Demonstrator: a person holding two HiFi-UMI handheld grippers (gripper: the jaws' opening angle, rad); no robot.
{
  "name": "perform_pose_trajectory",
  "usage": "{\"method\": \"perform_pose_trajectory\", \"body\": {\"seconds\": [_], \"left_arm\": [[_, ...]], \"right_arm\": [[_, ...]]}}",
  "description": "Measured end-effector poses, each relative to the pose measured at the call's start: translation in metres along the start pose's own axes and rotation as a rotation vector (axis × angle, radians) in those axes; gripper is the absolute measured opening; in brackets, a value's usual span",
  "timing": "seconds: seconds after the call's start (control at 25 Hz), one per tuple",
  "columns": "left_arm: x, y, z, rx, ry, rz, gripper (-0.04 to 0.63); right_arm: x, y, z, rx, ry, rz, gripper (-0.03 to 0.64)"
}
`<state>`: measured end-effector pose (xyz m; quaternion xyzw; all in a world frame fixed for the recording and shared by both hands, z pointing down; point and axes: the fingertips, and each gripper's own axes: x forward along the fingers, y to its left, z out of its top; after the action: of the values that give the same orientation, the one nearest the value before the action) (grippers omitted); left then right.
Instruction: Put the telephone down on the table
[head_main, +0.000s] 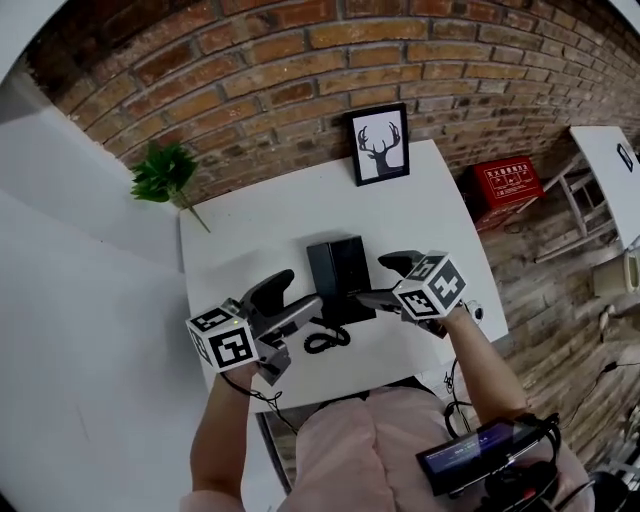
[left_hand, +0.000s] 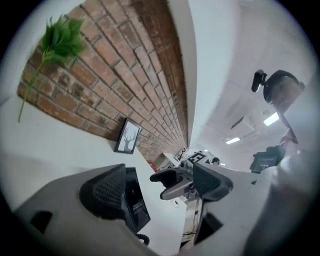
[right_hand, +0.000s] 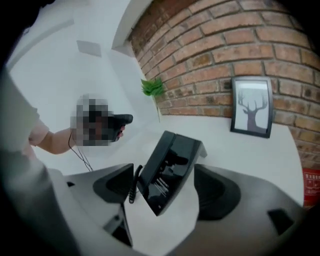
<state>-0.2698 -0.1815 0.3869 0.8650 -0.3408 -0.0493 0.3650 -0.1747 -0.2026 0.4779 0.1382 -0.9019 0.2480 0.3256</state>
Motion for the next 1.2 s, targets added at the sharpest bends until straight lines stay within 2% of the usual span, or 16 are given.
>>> {"method": "perform_pose_trajectory", "body": {"seconds": [0.16, 0.24, 0.28, 0.32, 0.4, 0.48, 0.52, 0.6, 0.84, 1.04, 1.2], "left_arm": [[-0.009, -0.034, 0.045, 0.223, -0.125, 0.119, 0.390], [-0.020, -0.057, 0.073, 0.321, -0.231, 0.186, 0.356], [-0.028, -0.067, 0.087, 0.372, -0.291, 0.229, 0.325], [-0.036, -0.076, 0.099, 0.426, -0.348, 0.283, 0.291], [-0.052, -0.089, 0.116, 0.531, -0.438, 0.403, 0.139], [-0.063, -0.098, 0.124, 0.607, -0.494, 0.503, 0.053], [-0.068, -0.102, 0.128, 0.633, -0.518, 0.542, 0.002], [-0.074, -0.109, 0.133, 0.683, -0.550, 0.597, 0.002], [-0.067, -0.121, 0.134, 0.812, -0.521, 0.642, 0.002], [-0.061, -0.120, 0.131, 0.796, -0.508, 0.646, 0.002], [-0.058, -0.122, 0.128, 0.815, -0.503, 0.657, 0.002]], "right_arm": [[-0.041, 0.022, 0.056, -0.058, -0.216, -0.061, 0.343], [-0.066, 0.035, 0.086, -0.090, -0.353, -0.118, 0.288], [-0.080, 0.041, 0.100, -0.107, -0.426, -0.155, 0.239], [-0.093, 0.046, 0.112, -0.126, -0.495, -0.196, 0.199], [-0.119, 0.055, 0.129, -0.163, -0.612, -0.284, 0.145], [-0.138, 0.061, 0.138, -0.191, -0.699, -0.367, 0.079], [-0.146, 0.064, 0.140, -0.204, -0.732, -0.404, 0.055], [-0.155, 0.067, 0.143, -0.231, -0.781, -0.461, 0.006], [-0.162, 0.072, 0.143, -0.246, -0.839, -0.501, 0.006], [-0.166, 0.076, 0.147, -0.274, -0.844, -0.512, 0.005], [-0.163, 0.079, 0.149, -0.292, -0.836, -0.499, 0.005]]}}
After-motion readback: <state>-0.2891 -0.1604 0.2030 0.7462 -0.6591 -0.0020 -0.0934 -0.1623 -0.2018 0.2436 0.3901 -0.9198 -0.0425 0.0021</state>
